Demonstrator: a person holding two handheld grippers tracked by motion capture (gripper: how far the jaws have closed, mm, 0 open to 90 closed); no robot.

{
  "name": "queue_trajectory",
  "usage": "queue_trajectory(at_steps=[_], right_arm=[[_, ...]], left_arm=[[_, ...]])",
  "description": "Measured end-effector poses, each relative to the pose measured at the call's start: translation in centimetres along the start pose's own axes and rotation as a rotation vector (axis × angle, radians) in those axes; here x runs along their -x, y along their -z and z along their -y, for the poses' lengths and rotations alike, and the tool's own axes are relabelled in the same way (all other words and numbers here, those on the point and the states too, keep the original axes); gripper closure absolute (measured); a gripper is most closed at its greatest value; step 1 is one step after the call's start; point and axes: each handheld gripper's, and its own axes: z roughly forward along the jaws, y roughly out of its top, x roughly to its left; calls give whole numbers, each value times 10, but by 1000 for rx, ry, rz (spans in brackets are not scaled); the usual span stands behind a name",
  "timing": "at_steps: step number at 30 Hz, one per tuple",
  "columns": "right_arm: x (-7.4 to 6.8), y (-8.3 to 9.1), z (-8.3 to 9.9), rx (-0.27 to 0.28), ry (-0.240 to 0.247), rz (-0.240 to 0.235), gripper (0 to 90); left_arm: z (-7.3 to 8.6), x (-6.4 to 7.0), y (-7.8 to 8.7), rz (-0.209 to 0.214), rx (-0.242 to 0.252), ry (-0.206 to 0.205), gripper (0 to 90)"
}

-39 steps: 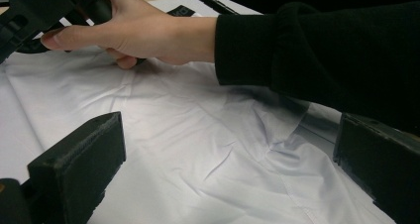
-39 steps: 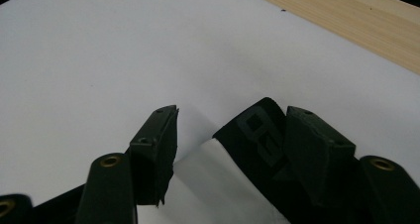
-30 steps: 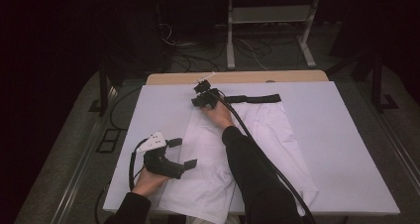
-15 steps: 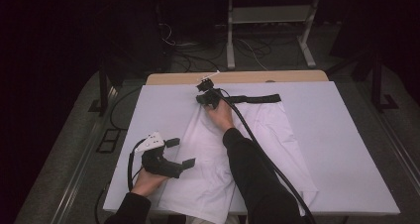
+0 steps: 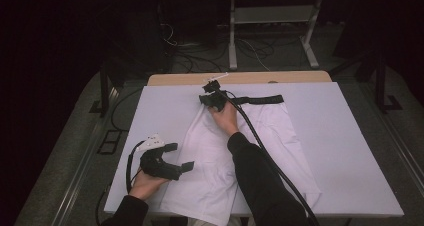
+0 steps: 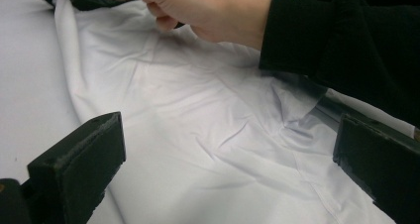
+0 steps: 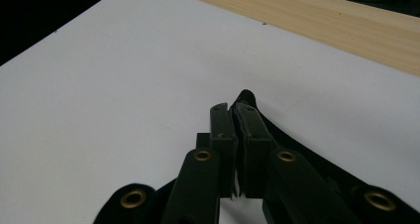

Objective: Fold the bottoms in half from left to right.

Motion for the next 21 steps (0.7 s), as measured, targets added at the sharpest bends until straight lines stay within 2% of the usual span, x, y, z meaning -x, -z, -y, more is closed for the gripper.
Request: queue_trajectory(at_steps=[4,10,21], right_arm=[[0,3,2,14,-2,-6,855],[1,8,8,48,7,-8,855],[0,19,11,81,34,3,855]], left_arm=[[1,0,4,2,-16,21,0],[5,1,4,-3,-91,30,0],[13,5,19,13,-147,74,0]])
